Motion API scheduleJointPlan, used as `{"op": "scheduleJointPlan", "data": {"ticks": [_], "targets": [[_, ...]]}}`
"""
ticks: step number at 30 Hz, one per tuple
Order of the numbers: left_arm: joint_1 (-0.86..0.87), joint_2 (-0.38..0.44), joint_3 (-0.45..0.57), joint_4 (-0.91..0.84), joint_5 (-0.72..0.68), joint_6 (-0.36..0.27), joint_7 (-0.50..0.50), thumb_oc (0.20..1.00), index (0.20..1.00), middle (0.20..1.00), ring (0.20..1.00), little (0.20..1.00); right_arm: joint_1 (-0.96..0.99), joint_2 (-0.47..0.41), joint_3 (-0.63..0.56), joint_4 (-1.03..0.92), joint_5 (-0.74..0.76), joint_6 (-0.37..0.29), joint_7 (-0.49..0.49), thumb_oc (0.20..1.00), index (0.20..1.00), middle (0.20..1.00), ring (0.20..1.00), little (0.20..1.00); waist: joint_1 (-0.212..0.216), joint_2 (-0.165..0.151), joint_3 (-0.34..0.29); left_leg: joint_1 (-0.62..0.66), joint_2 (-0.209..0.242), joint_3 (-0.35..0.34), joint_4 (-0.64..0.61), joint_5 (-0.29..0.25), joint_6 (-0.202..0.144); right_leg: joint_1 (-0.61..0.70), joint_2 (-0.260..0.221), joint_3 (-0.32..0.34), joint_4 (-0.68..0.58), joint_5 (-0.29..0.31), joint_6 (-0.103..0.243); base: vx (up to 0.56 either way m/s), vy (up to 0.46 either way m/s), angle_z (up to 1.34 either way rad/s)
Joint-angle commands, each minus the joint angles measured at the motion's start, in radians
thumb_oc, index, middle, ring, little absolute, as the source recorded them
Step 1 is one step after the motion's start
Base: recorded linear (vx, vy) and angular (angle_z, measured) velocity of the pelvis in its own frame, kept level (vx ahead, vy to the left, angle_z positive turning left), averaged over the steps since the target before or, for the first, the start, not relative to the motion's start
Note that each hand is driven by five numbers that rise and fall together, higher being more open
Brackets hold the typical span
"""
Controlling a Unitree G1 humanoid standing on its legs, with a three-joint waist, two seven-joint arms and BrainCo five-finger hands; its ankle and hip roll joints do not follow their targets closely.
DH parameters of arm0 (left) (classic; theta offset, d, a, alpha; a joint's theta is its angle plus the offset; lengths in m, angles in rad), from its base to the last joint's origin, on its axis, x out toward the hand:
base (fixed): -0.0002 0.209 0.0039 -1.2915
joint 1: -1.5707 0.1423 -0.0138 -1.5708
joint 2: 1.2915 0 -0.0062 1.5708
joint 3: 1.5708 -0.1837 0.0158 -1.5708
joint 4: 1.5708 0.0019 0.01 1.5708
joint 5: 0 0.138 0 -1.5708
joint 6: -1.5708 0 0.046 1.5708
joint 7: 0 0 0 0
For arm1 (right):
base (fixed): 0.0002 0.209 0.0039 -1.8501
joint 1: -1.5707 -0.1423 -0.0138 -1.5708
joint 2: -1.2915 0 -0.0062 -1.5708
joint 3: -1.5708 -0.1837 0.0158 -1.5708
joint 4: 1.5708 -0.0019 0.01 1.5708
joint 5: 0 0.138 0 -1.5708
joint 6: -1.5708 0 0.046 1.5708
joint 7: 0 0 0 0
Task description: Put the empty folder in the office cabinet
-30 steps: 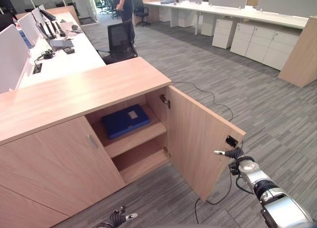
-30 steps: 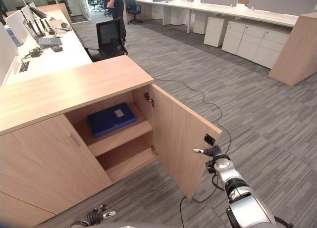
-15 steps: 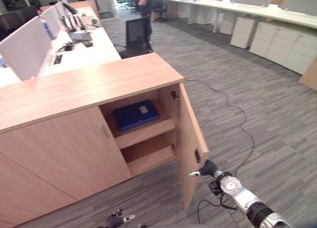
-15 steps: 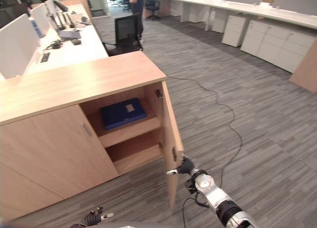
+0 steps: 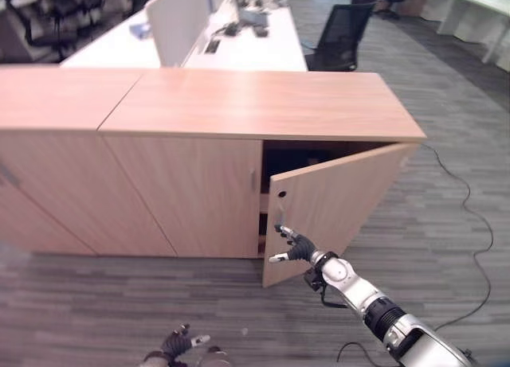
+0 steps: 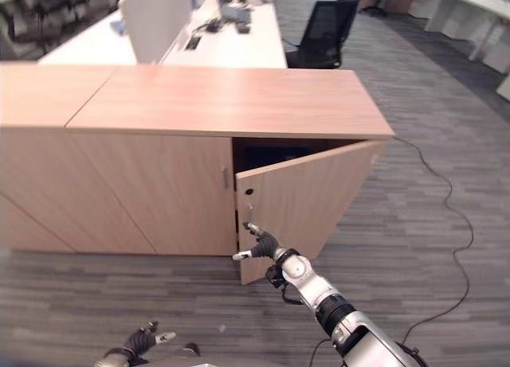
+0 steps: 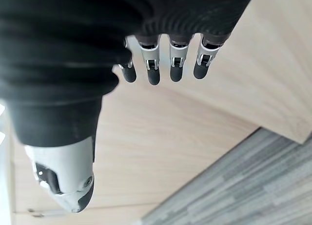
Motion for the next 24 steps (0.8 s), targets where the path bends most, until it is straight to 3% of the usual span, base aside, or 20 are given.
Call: {"op": "scheduleJointPlan", "data": {"ticks": [1,2,3,4,5,7,8,9,10,12,17,24], "targets": [[-0.030,0.006,-0.023,-0.008,0.022,-0.019,-0.012,1.000,1.000,1.000,1.000,1.000,-0.103,0.005,-0.026,0.077,-0.004,-0.036,-0.036,1.000,1.000,1.000,1.000,1.000,0.037,0.052,0.010,-0.027,0.030,-0.038,0.037,-0.077,-0.014,-0.023,-0.015,0.056,0.145,-0.111,0.053,-0.01,0.166,0.66],[-0.031,0.013,-0.019,-0.014,0.015,-0.021,-0.013,1.000,1.000,1.000,1.000,1.000,-0.126,0.008,-0.036,0.120,-0.003,-0.035,-0.040,1.000,1.000,1.000,1.000,1.000,0.046,0.053,0.018,-0.034,0.020,-0.023,0.041,-0.069,0.012,-0.054,-0.045,0.044,0.206,-0.070,0.056,0.02,0.188,0.45],[-0.037,0.028,-0.018,-0.022,0.004,-0.020,-0.013,1.000,1.000,1.000,1.000,1.000,-0.161,0.009,-0.057,0.175,0.002,-0.029,-0.053,1.000,1.000,1.000,1.000,1.000,0.055,0.056,0.031,-0.021,0.003,-0.034,0.033,-0.074,0.033,-0.103,-0.076,0.085,0.323,-0.002,0.083,0.05,0.214,0.25],[-0.043,0.039,-0.027,-0.020,0.007,-0.022,-0.013,1.000,1.000,1.000,1.000,1.000,-0.172,-0.005,-0.073,0.202,0.013,-0.030,-0.060,1.000,1.000,1.000,1.000,1.000,0.056,0.062,0.033,-0.020,-0.002,-0.053,0.024,-0.069,0.039,-0.123,-0.063,0.123,0.354,0.014,0.092,0.13,0.138,0.20],[-0.041,0.042,-0.033,-0.021,0.006,-0.022,-0.017,1.000,1.000,1.000,1.000,1.000,-0.180,-0.012,-0.090,0.229,0.027,-0.029,-0.067,1.000,1.000,1.000,1.000,1.000,0.055,0.067,0.032,-0.012,-0.007,-0.076,0.001,-0.063,0.040,-0.143,-0.037,0.165,0.352,0.007,0.091,0.12,0.069,0.25],[-0.051,0.048,-0.051,-0.021,0.002,-0.027,-0.022,1.000,1.000,1.000,1.000,1.000,-0.207,-0.051,-0.124,0.275,0.061,-0.028,-0.084,1.000,1.000,1.000,1.000,1.000,0.039,0.076,0.031,0.013,-0.025,-0.134,-0.043,-0.053,0.035,-0.160,0.041,0.264,0.290,-0.076,0.072,0.13,0.032,0.54],[-0.052,0.047,-0.052,-0.021,0.001,-0.027,-0.022,1.000,1.000,1.000,1.000,1.000,-0.208,-0.052,-0.124,0.276,0.061,-0.029,-0.084,1.000,1.000,1.000,1.000,1.000,0.039,0.079,0.030,0.010,-0.023,-0.136,-0.044,-0.050,0.034,-0.160,0.045,0.262,0.284,-0.072,0.070,0.12,-0.006,0.94],[-0.055,0.050,-0.061,-0.025,-0.006,-0.029,-0.029,1.000,1.000,1.000,1.000,1.000,-0.227,-0.076,-0.138,0.308,0.077,-0.027,-0.090,1.000,1.000,1.000,1.000,1.000,0.031,0.082,0.030,0.018,-0.030,-0.163,-0.056,-0.048,0.029,-0.153,0.075,0.297,0.223,-0.110,0.061,0.16,-0.090,0.89],[-0.063,0.059,-0.075,-0.032,-0.027,-0.031,-0.034,1.000,1.000,1.000,1.000,1.000,-0.279,-0.119,-0.171,0.382,0.119,-0.021,-0.106,1.000,1.000,1.000,1.000,1.000,0.021,0.078,0.034,0.037,-0.042,-0.212,-0.074,-0.054,0.019,-0.158,0.094,0.350,0.107,-0.108,0.051,0.20,-0.111,0.74],[-0.074,0.060,-0.086,-0.033,-0.036,-0.037,-0.042,1.000,1.000,1.000,1.000,1.000,-0.324,-0.173,-0.218,0.438,0.156,-0.021,-0.117,1.000,1.000,1.000,1.000,1.000,0.011,0.070,0.032,0.042,-0.053,-0.253,-0.080,-0.057,0.015,-0.171,0.099,0.412,0.059,-0.085,0.062,0.12,-0.109,0.65],[-0.045,0.056,-0.090,-0.041,-0.040,-0.034,-0.054,1.000,1.000,1.000,1.000,1.000,-0.390,-0.275,-0.262,0.552,0.172,-0.007,-0.120,1.000,1.000,1.000,1.000,1.000,0.027,0.056,-0.002,0.050,-0.063,-0.290,-0.096,-0.061,0.007,-0.093,0.096,0.386,-0.029,-0.058,0.066,0.09,-0.086,1.12],[-0.008,0.038,-0.090,-0.031,-0.027,-0.026,-0.064,1.000,1.000,1.000,1.000,1.000,-0.389,-0.353,-0.281,0.608,0.159,0.001,-0.112,1.000,1.000,1.000,1.000,1.000,0.029,0.067,-0.022,0.061,-0.049,-0.324,-0.104,-0.056,-0.012,-0.033,0.121,0.342,-0.081,-0.071,0.054,0.03,-0.068,0.02]]}}
